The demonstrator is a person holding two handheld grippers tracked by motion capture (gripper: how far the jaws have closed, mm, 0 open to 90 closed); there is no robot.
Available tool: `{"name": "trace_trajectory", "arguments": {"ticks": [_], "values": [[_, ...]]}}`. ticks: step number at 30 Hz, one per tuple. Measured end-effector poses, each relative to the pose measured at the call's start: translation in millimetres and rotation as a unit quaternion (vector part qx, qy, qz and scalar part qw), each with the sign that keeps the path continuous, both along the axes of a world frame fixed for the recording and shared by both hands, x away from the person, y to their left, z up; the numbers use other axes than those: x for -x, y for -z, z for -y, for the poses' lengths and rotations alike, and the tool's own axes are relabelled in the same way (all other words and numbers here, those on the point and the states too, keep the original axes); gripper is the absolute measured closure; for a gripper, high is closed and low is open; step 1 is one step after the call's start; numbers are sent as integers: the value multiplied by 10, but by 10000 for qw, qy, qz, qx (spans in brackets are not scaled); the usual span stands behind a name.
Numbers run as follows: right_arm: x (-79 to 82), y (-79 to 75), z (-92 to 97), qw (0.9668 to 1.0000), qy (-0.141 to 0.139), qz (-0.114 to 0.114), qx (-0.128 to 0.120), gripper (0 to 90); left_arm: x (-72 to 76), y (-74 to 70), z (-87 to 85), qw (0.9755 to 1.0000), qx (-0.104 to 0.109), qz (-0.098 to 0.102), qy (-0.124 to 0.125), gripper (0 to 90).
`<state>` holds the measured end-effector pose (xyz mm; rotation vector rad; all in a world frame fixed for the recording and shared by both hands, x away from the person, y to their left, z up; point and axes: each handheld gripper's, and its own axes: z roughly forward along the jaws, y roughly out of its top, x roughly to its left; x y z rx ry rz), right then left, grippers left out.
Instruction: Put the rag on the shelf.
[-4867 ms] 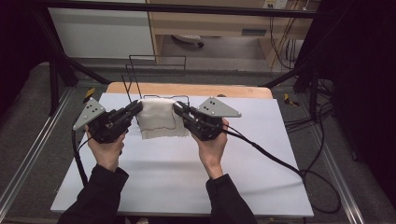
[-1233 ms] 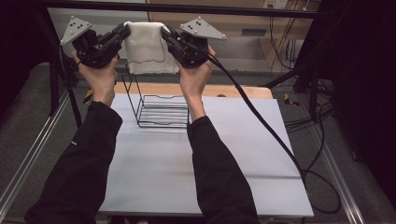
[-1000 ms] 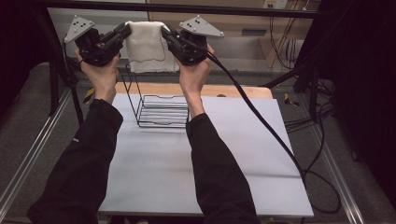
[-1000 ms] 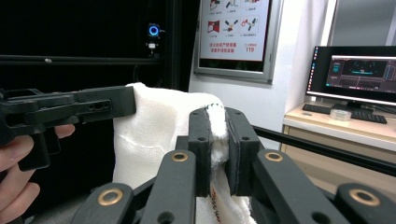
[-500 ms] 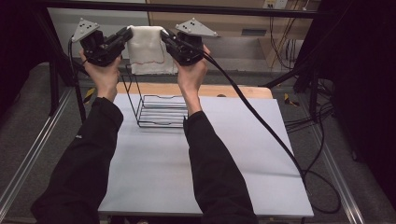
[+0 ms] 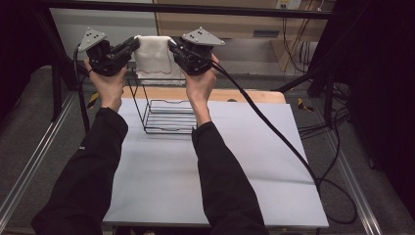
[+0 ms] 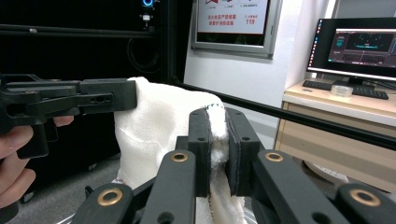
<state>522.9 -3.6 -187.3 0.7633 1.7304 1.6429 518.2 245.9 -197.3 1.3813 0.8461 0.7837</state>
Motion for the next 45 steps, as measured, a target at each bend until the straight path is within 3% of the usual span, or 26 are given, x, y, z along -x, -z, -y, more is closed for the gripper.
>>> {"name": "trace_trajectory", "arguments": {"ticks": [9,20,45], "values": [[18,114,59,9999,26,-148,52,822,13,119,57,9998,-102,-132,48,830],[44,245,34,9997,-30,-241,97,821,73,223,9,9997,-151,-195,56,830],[294,293,61,9991,-88,-246,337,815,314,327,-22,9993,-155,-201,285,828]]}}
